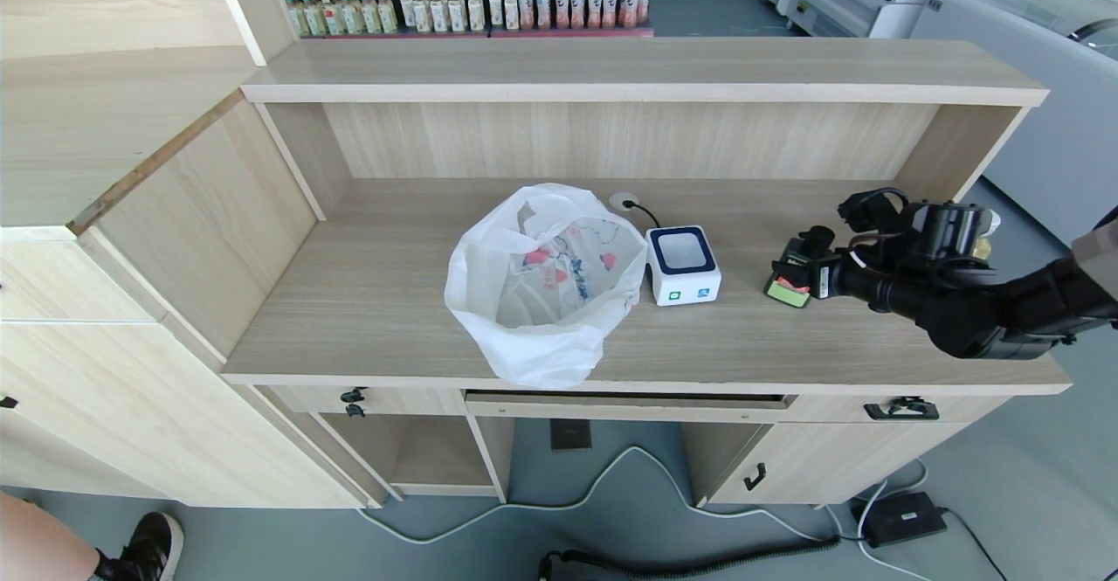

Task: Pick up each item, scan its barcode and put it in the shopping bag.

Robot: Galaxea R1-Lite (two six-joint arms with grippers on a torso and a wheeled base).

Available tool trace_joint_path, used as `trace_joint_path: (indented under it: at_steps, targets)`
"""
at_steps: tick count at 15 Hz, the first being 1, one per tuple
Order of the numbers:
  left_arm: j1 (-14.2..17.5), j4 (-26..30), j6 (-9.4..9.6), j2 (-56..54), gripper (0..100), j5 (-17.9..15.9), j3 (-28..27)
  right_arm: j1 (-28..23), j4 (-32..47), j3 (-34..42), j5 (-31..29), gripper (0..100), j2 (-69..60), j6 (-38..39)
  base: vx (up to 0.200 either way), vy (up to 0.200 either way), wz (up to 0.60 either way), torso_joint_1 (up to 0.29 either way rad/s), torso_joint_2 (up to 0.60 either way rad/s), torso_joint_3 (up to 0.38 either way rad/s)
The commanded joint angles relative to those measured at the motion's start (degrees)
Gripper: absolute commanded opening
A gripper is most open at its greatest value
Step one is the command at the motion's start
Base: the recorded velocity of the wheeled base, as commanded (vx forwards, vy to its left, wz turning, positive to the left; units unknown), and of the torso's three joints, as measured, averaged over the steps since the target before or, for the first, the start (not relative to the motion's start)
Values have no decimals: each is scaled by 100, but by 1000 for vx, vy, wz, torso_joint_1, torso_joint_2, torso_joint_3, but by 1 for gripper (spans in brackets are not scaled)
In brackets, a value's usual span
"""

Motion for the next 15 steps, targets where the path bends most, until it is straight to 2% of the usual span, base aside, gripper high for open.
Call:
trace_joint_path:
  at_steps: [1, 8, 9, 15]
  targets:
    - [0, -2, -1, -2, 100, 2, 1, 1, -3, -117, 106, 100, 110, 38, 0, 0, 0, 0, 0, 0]
    - [0, -2, -1, -2, 100, 11, 1, 115, -3, -530, 133, 100, 462, 29, 0, 0, 0, 0, 0, 0]
    - [0, -2, -1, -2, 100, 2, 1, 133, 6, -565, 133, 0, 497, 12, 0, 0, 0, 0, 0, 0]
    - [0, -2, -1, -2, 100, 2, 1, 221, 23, -688, 124, 0, 585, -6, 0, 0, 0, 0, 0, 0]
